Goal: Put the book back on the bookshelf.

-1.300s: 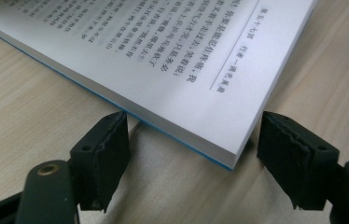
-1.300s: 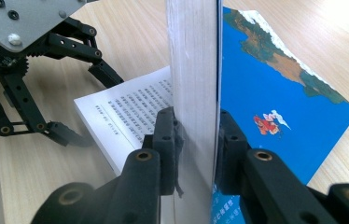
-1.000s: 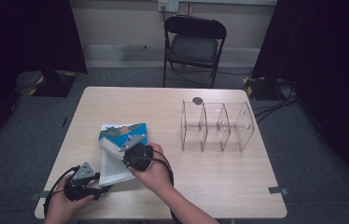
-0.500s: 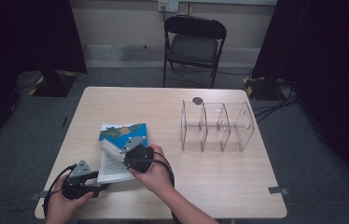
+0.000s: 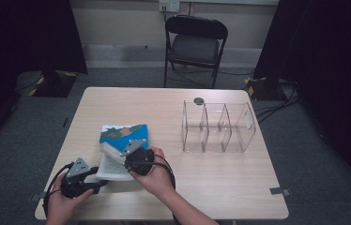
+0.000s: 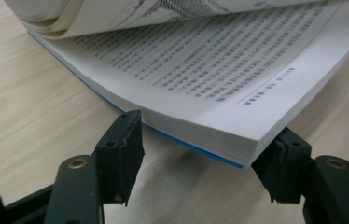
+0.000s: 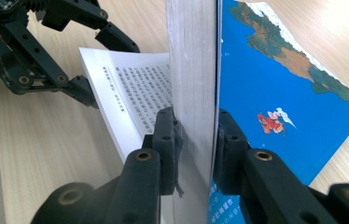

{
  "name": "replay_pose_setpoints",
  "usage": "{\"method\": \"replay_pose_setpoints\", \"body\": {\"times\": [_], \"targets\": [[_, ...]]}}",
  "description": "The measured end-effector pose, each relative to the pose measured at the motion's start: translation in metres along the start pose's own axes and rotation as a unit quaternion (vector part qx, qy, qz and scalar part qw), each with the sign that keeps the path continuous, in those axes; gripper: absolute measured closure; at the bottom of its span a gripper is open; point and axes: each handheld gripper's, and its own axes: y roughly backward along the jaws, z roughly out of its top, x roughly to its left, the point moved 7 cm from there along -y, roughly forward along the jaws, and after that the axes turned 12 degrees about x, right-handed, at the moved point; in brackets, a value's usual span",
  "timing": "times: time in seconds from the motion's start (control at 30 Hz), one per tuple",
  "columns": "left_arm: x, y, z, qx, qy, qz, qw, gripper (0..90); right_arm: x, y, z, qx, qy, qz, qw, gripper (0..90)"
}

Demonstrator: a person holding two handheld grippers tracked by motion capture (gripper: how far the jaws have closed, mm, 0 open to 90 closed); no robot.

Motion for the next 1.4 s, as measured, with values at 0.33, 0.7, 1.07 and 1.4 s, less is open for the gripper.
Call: {"method": "replay_pose_setpoints", "body": {"times": [0.33,0.7,1.07,1.4], "targets": [[0.005,-0.009,0.003,0.002,0.035,-0.018,0.9992,32.9,0.005,-0.001,-0.004,0.0,0.0,0.003,1.0,74.1],[0.004,-0.011,0.004,0.008,0.036,-0.012,0.9993,31.8,0.012,-0.006,-0.011,0.002,0.004,0.005,1.0,73.5],[0.002,-0.015,0.002,0.015,0.034,-0.015,0.9992,30.3,0.017,-0.017,-0.021,0.008,0.006,0.015,0.9998,72.2],[-0.001,-0.017,0.0,0.018,0.022,-0.012,0.9995,29.8,0.021,-0.027,-0.03,0.012,0.011,0.016,0.9997,71.1]]}}
